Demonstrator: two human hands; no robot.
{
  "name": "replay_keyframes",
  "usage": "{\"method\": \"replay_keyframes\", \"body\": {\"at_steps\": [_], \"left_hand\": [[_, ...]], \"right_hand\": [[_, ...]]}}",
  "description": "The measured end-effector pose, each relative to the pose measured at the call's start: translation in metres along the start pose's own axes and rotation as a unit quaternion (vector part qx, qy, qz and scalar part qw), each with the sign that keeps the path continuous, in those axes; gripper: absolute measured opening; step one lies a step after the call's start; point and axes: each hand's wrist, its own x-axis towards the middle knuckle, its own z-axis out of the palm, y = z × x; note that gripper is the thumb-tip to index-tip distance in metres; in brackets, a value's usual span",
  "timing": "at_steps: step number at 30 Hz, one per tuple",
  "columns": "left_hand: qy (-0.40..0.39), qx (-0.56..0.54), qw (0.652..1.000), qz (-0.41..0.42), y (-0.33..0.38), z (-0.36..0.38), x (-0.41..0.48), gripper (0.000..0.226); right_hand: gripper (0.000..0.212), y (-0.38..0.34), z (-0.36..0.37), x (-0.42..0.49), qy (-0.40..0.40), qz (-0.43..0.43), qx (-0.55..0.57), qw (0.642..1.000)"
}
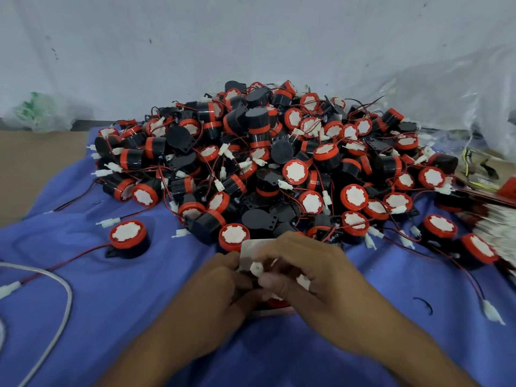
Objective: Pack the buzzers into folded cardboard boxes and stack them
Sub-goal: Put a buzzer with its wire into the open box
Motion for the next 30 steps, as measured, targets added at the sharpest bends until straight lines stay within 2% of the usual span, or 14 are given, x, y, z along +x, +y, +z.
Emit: {"method": "replay_keyframes", "body": {"at_steps": [3, 7, 9, 12, 16, 20, 24, 27, 30], "left_hand": [[0.046, 0.002, 0.996, -0.075, -0.005, 0.006, 0.000, 0.021], [0.099, -0.005, 0.984, -0.145, -0.005, 0.008, -0.001, 0.030], [0.107, 0.009, 0.984, -0.140, -0.002, 0.009, -0.002, 0.026], [0.122, -0.011, 0.980, -0.159, 0.002, 0.009, -0.005, 0.021], [0.131, -0.076, 0.964, -0.220, 0.001, 0.010, -0.006, 0.018], [0.116, -0.119, 0.962, -0.219, -0.001, 0.010, -0.008, 0.032], [0.083, -0.152, 0.965, -0.198, -0.007, 0.005, -0.011, 0.032], [0.093, -0.141, 0.966, -0.196, -0.010, 0.005, -0.015, 0.038], [0.116, -0.167, 0.953, -0.223, -0.011, 0.007, -0.017, 0.043]], "right_hand": [[0.007, 0.000, 0.007, 0.007, 0.045, -0.003, -0.031, 0.999], [0.000, 0.003, 0.023, 0.006, 0.081, -0.013, -0.104, 0.991], [0.010, 0.006, 0.031, 0.005, 0.082, 0.006, -0.125, 0.989], [0.019, 0.013, 0.034, 0.008, 0.066, 0.031, -0.140, 0.987], [0.022, 0.015, 0.033, 0.007, 0.017, 0.027, -0.153, 0.988], [0.022, 0.016, 0.033, 0.001, -0.044, -0.017, -0.155, 0.987], [0.028, 0.015, 0.032, -0.006, -0.065, -0.011, -0.139, 0.988], [0.039, 0.013, 0.031, -0.010, -0.086, -0.008, -0.133, 0.987], [0.035, 0.015, 0.033, -0.014, -0.087, -0.015, -0.162, 0.983]]}}
